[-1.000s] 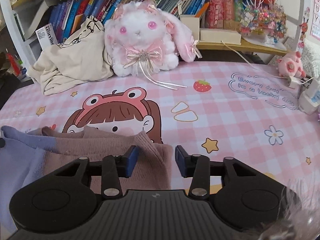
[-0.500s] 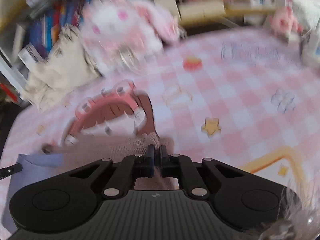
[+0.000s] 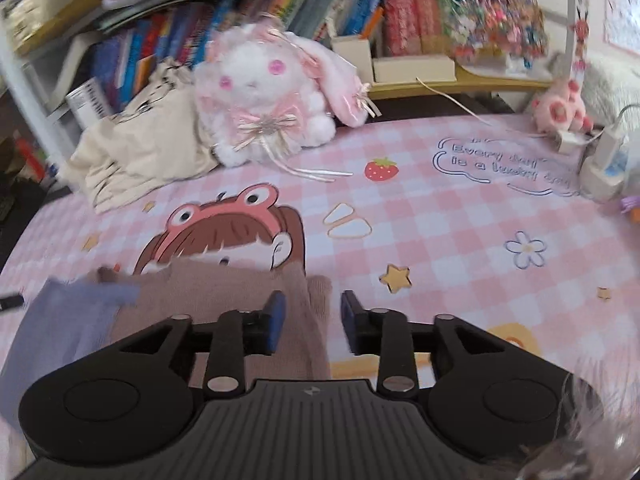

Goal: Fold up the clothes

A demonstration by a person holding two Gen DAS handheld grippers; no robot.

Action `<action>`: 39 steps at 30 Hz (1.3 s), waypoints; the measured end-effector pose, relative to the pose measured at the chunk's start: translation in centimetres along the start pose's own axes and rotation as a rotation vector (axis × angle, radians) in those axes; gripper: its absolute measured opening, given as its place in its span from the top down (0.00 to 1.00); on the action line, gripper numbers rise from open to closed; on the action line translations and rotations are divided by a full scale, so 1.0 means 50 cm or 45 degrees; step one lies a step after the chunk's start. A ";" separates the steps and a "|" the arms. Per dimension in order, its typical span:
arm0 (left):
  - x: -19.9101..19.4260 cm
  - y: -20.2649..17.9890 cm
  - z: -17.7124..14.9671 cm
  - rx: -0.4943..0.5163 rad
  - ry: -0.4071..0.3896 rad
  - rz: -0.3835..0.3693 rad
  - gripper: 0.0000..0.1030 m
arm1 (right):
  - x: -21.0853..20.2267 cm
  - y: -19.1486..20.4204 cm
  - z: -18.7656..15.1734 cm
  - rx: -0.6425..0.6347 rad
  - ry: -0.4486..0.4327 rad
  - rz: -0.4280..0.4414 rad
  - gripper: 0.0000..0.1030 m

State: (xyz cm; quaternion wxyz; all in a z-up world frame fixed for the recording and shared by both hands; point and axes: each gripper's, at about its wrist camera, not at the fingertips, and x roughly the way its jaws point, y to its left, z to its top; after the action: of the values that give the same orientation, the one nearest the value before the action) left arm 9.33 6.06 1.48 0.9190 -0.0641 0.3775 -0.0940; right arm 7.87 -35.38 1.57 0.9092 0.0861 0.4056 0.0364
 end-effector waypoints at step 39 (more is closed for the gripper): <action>-0.180 -0.199 -0.285 -0.476 0.089 0.173 0.14 | -0.147 -0.014 -0.222 -0.208 0.158 0.217 0.53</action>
State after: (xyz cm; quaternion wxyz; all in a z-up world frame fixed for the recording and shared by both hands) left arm -8.24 -2.32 -0.55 0.8818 -0.2046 0.4234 0.0378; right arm -5.32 -35.68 -0.46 0.8799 0.0433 0.4481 0.1516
